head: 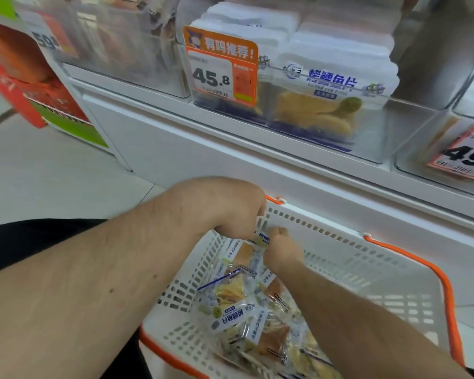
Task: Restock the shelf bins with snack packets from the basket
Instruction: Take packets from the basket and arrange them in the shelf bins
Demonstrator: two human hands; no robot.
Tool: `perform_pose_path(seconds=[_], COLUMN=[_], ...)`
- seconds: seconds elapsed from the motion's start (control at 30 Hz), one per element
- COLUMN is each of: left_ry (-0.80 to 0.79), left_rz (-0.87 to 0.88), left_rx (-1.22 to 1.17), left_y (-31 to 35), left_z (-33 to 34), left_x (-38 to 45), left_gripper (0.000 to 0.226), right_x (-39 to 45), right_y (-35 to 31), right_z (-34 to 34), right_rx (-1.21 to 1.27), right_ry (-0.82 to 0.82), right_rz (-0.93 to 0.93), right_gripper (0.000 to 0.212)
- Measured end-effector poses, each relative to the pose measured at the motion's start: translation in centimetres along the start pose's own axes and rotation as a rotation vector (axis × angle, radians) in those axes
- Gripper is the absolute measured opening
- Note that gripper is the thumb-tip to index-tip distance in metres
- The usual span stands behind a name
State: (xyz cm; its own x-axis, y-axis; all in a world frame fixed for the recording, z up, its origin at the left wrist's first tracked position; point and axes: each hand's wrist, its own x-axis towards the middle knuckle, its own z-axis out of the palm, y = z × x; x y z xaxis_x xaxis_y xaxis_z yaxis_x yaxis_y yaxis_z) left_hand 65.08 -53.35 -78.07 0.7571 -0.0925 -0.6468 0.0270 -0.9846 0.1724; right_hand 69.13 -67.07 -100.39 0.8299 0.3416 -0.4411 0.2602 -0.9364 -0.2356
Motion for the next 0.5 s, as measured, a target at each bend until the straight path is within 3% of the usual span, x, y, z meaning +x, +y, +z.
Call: perform_pose_path(seconds=[0.1,0.2,0.33,0.5], left_ry=[0.030,0.010,0.027,0.196], left_rz=[-0.004,-0.017,-0.019,-0.052], left_rx=[-0.038,-0.045,-0.049,-0.185], left_y=[-0.1,0.2,0.4,-0.1], left_z=[0.1,-0.3,-0.9,-2.0], left_x=[-0.1,-0.6,-1.2,-2.0], left_gripper=[0.015,0.031,0.041,0.060], right_x=[0.2,-0.4,-1.3,-4.2], right_y=[0.1,0.8,1.1,0.6], right_z=[0.6,0.3,-2.9,-10.7], right_rx=[-0.075,-0.213,-0.309,-0.331], right_ry=[-0.013,-0.015,0.073,0.254], right_rz=[0.039,0.024,-0.043,-0.128], right_gripper=[0.040,0.028,0.029,0.023])
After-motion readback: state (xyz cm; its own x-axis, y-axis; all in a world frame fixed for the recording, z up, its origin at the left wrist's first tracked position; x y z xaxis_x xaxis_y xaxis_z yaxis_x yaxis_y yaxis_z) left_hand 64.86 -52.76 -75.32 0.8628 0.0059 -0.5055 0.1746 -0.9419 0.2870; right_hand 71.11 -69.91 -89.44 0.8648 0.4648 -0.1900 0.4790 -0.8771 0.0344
